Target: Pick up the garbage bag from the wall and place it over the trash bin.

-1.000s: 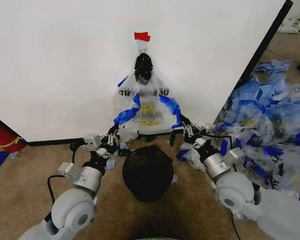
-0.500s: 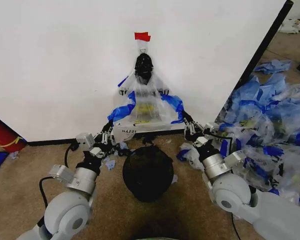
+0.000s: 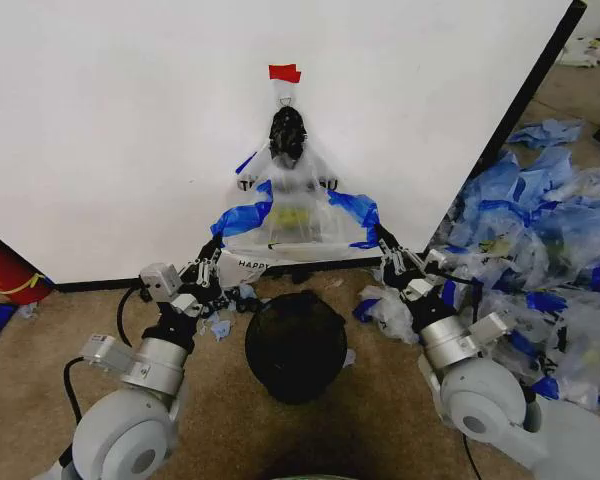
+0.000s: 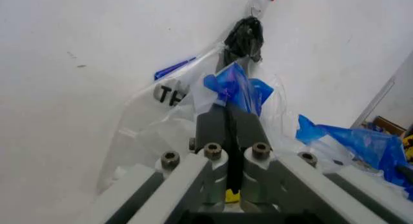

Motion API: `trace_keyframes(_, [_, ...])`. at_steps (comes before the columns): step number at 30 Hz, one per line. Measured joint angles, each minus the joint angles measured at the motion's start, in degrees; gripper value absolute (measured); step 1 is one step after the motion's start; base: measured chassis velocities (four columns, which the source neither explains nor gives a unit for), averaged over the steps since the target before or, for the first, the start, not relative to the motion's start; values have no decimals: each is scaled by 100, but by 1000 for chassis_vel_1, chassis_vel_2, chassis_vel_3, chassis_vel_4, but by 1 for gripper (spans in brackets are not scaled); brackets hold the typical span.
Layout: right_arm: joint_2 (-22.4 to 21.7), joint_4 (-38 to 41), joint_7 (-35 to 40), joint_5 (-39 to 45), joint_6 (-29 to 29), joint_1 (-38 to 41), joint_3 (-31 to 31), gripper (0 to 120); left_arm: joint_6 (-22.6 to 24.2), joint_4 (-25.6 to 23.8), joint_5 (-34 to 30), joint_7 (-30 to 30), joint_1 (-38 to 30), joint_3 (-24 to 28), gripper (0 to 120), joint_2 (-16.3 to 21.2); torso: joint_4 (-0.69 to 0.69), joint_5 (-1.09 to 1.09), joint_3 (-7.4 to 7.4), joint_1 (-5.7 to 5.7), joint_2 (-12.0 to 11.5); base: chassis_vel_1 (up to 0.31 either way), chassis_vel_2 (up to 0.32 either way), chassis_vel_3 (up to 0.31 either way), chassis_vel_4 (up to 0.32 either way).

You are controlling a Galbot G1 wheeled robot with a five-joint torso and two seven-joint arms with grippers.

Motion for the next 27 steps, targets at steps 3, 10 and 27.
trace_keyframes(3, [-7, 48, -70, -24, 81, -121, 67, 0, 11, -108, 24, 2, 104, -46, 0, -7, 0, 0, 0, 0, 0, 0, 0, 0, 0])
trace_keyframes(10, [-31, 213, -370, -64, 248, -444, 267, 0, 34, -276, 111, 5, 319, -111, 0, -45, 0, 0, 0, 0, 0, 0, 0, 0, 0])
trace_keyframes(27, [16, 351, -868, -634, 614, -1841, 751, 0, -112, -329, 782, 188, 1224, -52, 0, -399, 0, 0, 0, 0, 0, 0, 0, 0, 0])
